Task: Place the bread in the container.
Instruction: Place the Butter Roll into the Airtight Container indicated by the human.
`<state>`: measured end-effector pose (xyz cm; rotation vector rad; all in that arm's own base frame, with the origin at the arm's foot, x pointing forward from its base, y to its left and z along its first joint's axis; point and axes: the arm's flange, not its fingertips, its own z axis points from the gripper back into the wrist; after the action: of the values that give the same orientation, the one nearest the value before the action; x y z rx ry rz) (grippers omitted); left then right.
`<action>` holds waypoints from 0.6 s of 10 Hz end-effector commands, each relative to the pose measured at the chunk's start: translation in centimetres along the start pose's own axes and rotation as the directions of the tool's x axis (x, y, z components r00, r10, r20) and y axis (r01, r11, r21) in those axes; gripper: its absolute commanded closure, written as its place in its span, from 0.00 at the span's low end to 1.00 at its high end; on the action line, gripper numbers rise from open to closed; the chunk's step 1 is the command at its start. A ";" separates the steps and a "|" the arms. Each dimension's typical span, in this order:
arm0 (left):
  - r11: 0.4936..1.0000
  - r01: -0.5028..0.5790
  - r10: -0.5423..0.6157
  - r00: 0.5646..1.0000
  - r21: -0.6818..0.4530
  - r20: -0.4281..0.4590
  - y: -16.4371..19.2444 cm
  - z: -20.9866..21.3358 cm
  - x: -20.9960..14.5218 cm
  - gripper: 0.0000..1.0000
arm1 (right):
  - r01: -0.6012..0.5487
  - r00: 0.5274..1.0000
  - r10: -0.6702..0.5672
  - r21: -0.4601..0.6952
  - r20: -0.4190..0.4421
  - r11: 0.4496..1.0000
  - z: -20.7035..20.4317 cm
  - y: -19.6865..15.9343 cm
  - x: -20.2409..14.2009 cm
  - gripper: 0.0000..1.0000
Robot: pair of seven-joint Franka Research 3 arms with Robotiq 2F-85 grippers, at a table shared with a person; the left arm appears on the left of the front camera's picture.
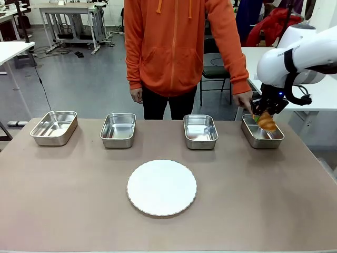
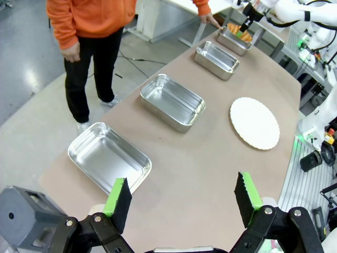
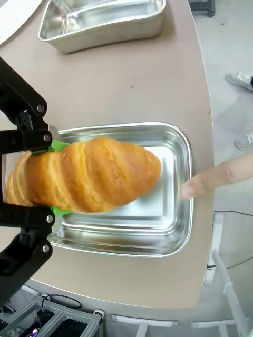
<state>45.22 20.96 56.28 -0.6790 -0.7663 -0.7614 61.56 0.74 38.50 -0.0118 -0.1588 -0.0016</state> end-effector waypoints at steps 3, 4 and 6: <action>1.000 0.013 -0.013 1.000 -0.004 0.008 -0.3 0.0 0.2 0.00 | 0.019 0.999 -0.019 0.009 0.026 1.000 -1.7 -1.0 0.7 0.59; 1.000 0.013 -0.013 1.000 -0.004 0.008 -0.3 0.0 0.2 0.00 | 0.012 0.999 -0.011 -0.015 0.047 1.000 -1.9 -1.2 0.9 0.04; 1.000 0.013 -0.013 1.000 -0.004 0.008 -0.3 0.0 0.2 0.00 | 0.016 0.998 -0.015 -0.010 0.061 1.000 -1.9 -1.2 1.0 0.00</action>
<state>45.22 20.96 56.28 -0.6790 -0.7663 -0.7614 62.43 -0.17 36.62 -0.0154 -0.1911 -0.0136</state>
